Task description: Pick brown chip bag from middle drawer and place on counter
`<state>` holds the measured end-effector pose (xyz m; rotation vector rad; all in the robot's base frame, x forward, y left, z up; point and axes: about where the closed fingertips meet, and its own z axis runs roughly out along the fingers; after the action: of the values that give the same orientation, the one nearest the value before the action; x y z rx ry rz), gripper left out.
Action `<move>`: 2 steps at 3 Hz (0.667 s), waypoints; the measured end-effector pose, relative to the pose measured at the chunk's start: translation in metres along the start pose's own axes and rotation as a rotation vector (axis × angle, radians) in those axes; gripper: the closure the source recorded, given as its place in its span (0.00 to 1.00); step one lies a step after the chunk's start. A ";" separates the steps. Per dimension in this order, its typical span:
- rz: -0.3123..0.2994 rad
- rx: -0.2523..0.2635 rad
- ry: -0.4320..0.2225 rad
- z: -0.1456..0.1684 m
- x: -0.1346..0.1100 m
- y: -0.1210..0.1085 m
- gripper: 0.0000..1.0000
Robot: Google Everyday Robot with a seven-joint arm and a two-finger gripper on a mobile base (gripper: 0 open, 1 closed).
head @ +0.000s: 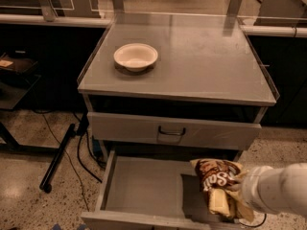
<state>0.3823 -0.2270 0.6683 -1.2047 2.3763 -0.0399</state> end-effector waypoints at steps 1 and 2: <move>-0.009 0.119 0.026 -0.065 0.010 -0.010 1.00; -0.011 0.122 0.025 -0.066 0.009 -0.011 1.00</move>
Offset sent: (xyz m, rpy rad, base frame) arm -0.0216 -0.0231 0.0474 -0.0712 -0.0634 -0.0398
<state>0.3579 -0.2523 0.7260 -1.1656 2.3521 -0.2016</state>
